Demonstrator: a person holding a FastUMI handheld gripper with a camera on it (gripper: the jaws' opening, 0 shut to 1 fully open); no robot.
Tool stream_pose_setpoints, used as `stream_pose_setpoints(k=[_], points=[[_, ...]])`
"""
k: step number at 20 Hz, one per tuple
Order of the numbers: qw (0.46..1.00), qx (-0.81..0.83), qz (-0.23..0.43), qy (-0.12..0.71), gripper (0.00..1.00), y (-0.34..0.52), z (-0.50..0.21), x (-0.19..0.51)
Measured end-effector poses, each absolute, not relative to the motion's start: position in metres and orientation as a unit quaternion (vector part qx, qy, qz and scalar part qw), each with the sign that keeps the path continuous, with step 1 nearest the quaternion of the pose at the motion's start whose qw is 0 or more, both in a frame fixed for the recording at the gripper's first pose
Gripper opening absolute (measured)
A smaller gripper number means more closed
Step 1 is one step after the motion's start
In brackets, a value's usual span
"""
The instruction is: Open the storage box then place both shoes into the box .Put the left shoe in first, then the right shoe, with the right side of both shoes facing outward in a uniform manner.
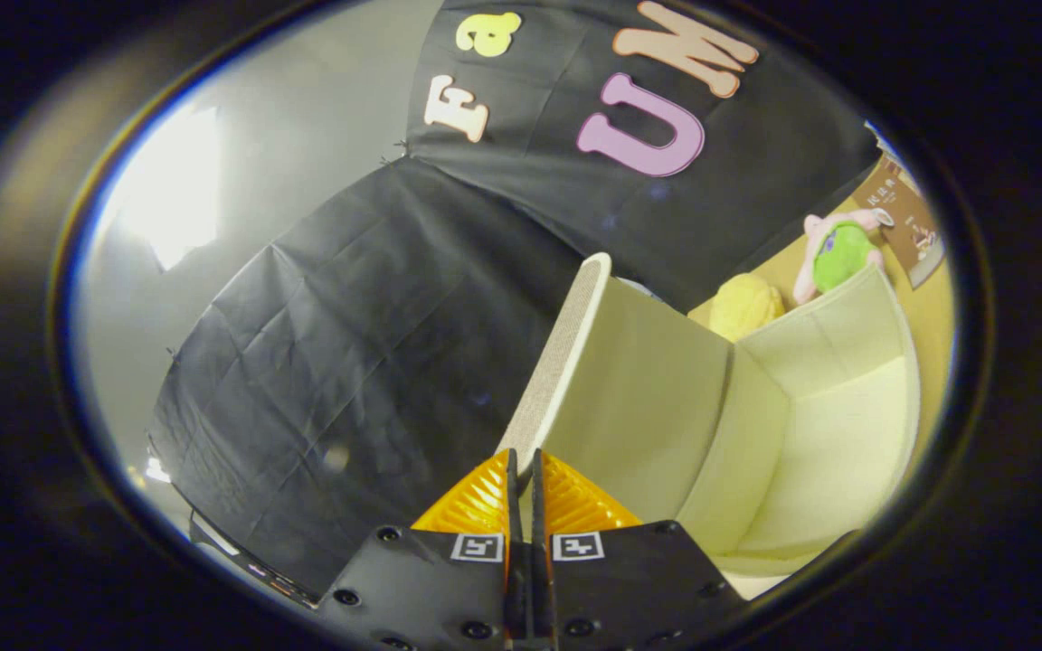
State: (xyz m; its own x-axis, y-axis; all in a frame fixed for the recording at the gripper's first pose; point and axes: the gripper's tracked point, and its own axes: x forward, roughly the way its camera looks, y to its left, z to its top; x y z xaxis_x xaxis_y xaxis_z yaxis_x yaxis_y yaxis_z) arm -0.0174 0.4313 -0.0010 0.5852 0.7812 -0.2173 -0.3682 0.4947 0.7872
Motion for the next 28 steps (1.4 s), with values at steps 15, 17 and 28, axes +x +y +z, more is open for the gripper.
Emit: stream_pose_setpoints(k=[15, 17, 28], points=[[0.899, 0.087, 0.241, 0.355, 1.00, 0.278, -0.080, -0.023], [0.909, 0.066, 0.195, 0.362, 1.00, 0.226, -0.086, -0.022], [0.896, -0.006, 0.052, 0.441, 0.99, 0.043, -0.145, -0.042]])
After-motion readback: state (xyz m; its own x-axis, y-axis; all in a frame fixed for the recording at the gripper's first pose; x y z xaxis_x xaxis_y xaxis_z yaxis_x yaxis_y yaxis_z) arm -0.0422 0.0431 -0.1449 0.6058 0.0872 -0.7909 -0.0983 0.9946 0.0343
